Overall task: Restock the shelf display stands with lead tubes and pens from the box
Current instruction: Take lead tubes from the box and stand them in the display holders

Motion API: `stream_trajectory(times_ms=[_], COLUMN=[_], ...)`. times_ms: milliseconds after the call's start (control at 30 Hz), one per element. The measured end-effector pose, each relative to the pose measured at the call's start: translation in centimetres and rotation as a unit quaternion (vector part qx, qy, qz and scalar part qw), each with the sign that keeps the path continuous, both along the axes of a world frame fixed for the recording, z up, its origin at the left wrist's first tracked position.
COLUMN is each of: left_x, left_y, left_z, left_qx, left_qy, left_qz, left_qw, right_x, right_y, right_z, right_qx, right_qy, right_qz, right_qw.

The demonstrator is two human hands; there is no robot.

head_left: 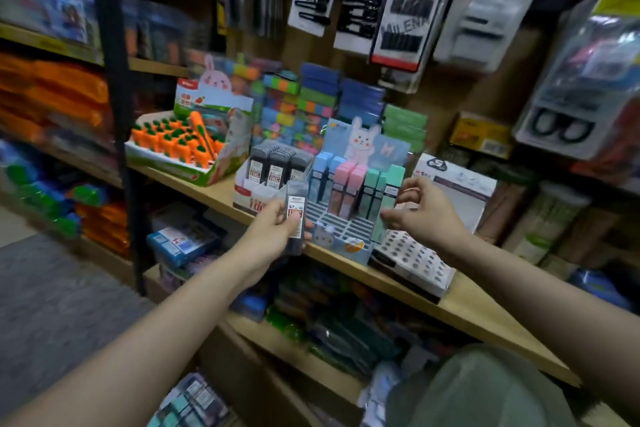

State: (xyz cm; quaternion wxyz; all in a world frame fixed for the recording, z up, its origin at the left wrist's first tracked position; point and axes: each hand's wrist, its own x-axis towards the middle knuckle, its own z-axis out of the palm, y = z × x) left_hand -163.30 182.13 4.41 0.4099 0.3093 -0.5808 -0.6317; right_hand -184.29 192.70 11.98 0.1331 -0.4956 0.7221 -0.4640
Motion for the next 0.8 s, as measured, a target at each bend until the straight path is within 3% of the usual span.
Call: stream_trajectory(times_ms=[233, 400, 800], left_x=[-1.0, -1.2, -0.4], left_y=[-0.5, -1.4, -2.5], left_z=[1.3, 0.4, -1.5], left_qx=[-0.036, -0.027, 0.023], left_qy=[0.018, 0.007, -0.001], left_qz=[-0.006, 0.003, 0.025], left_qw=[0.999, 1.000, 0.999], right_x=[-0.9, -0.8, -0.3], right_y=[-2.4, -4.5, -6.3], right_z=[0.6, -0.1, -1.1], right_qx=[-0.025, -0.002, 0.049], right_qy=[0.084, 0.204, 0.223], right_qz=[-0.031, -0.075, -0.080], right_qw=[0.996, 0.976, 0.970])
